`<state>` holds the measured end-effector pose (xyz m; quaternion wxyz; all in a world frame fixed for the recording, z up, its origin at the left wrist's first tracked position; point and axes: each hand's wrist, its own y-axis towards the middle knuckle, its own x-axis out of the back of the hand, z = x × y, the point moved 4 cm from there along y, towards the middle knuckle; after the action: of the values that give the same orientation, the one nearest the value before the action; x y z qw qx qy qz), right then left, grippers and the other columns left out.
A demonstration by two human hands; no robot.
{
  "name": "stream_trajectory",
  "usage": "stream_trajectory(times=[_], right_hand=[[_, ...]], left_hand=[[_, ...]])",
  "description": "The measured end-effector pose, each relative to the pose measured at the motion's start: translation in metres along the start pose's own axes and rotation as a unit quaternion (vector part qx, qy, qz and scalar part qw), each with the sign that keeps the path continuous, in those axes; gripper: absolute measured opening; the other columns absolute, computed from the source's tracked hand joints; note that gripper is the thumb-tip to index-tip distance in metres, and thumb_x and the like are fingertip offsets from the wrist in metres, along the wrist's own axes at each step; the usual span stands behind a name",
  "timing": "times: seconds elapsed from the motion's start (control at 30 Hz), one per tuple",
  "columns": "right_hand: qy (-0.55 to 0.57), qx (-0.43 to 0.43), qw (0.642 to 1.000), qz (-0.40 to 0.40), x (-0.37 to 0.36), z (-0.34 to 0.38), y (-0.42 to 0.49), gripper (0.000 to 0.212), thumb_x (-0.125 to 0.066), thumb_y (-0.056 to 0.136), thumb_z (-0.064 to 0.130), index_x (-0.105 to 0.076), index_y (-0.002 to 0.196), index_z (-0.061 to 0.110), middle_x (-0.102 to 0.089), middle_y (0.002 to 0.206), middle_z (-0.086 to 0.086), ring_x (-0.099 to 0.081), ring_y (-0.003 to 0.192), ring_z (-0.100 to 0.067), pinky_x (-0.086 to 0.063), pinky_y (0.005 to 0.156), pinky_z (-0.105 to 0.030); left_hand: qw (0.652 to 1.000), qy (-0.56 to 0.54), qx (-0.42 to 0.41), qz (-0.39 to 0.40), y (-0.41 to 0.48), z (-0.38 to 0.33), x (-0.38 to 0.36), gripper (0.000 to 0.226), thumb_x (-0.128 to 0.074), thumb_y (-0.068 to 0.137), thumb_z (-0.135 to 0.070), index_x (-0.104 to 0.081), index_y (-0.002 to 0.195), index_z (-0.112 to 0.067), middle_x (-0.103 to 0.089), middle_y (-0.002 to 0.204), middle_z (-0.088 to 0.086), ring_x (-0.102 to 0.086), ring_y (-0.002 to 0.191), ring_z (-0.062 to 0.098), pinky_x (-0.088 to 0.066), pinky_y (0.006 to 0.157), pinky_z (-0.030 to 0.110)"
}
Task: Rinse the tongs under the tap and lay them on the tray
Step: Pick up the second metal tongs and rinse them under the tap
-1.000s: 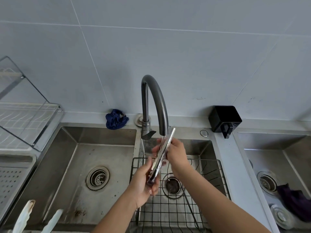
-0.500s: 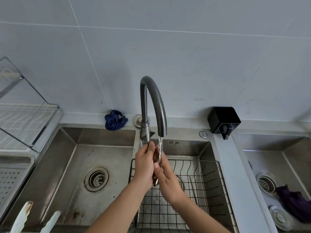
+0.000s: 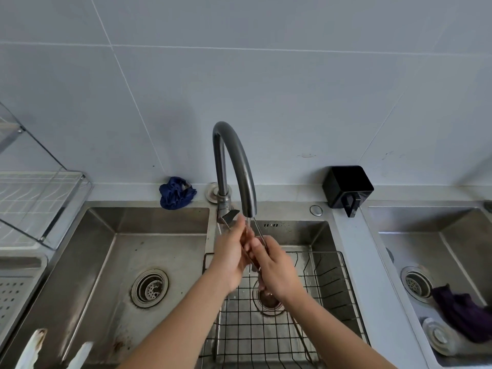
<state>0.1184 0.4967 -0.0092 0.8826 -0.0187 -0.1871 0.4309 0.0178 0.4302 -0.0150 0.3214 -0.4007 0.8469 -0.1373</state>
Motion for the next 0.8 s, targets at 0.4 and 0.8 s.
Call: stream_trajectory(times=[0.4,0.8], right_hand=[[-0.084,0.015,0.981,0.175,-0.004,-0.007,-0.005,0.086,-0.077,0.08,0.029,-0.029,0.146,0.056,-0.068,0.068,0.007,-0.062,0.051,-0.017,-0.054,0.046,-0.033],[-0.401,0.139,0.9,0.095,-0.028,0.042,0.051,0.05,-0.06,0.088,0.062,-0.052,0.128,0.032,-0.07,0.099,0.002,-0.066,0.094,-0.025,-0.055,0.077,-0.037]], left_hand=[[0.981,-0.184,-0.018,-0.051,0.003,-0.028,0.01,0.024,-0.054,0.092,-0.023,-0.05,0.069,-0.016,-0.045,0.064,0.002,-0.048,0.056,0.018,-0.045,0.066,0.034],[0.948,-0.299,-0.065,-0.088,0.003,-0.049,0.061,0.032,-0.061,0.092,-0.027,-0.064,0.117,-0.008,-0.075,0.1,0.013,-0.074,0.101,0.032,-0.056,0.089,0.045]])
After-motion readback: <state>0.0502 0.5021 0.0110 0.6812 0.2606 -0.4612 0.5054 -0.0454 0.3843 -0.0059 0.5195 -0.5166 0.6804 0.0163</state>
